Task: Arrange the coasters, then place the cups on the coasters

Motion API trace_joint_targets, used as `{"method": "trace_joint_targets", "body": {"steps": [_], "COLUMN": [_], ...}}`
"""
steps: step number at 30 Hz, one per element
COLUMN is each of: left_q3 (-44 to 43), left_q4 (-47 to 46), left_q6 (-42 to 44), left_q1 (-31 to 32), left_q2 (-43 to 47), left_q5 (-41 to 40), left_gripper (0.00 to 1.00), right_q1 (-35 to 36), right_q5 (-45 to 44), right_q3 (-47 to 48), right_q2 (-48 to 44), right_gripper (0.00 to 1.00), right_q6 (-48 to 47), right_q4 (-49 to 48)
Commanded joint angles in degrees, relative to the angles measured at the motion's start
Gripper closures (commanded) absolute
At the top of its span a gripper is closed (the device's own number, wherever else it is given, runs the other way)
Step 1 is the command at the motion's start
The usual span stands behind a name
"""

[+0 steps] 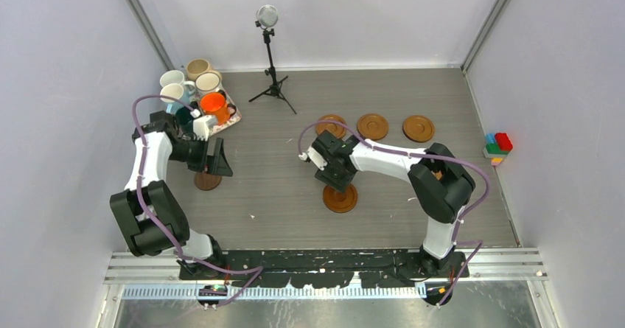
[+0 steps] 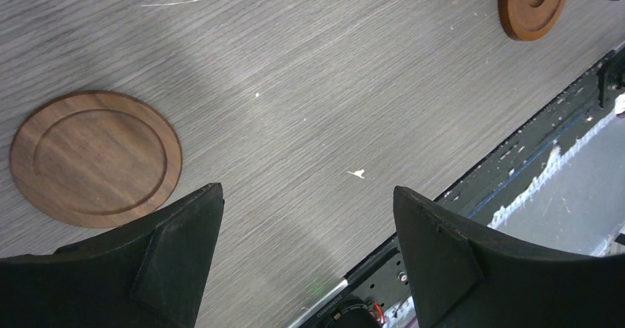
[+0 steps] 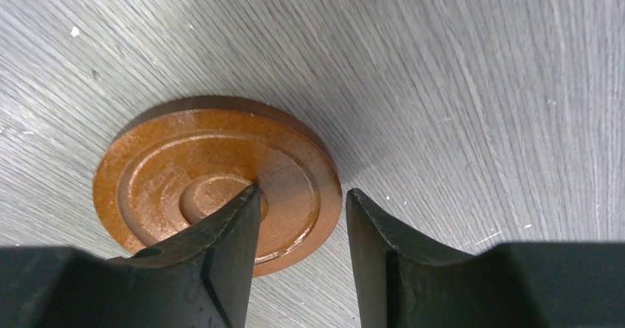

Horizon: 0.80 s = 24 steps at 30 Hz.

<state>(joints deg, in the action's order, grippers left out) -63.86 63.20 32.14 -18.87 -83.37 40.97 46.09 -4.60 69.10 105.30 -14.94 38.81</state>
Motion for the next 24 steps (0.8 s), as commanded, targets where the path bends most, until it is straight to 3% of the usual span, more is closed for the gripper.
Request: {"method": "trace_joint_targets", "body": {"steps": [1,8,14,24], "left_q3": [0.5,4.7,4.4,3.1], "left_q4": [-2.6,-11.2,-11.1,-11.6], "left_q6": [0.5,-0.3,-0.5,1.9], "left_q1": [-0.3,-0.2,-0.2,-0.3], "left_q2": [0.9,3.6,1.9,-0.1], "left_q5": [-2.9,-15.8,-17.2,-20.7], "left_gripper": [0.14,0.16,0.16,0.15], "right_q1": [-2.7,-12.8,-19.5,-24.6], "right_q5": [-2.7,0.1,1.2,1.6], "right_q3": [-4.0,-6.8,-7.0,-8.6], "right_q2": [-0.7,-4.0,-5.1,-6.5], "right_gripper": [0.50,0.53,0.54,0.54], "right_q6": [-1.0,-3.2,-5.2,-7.9], "right_q4": [-0.1,0.3,0.7,1.4]}}
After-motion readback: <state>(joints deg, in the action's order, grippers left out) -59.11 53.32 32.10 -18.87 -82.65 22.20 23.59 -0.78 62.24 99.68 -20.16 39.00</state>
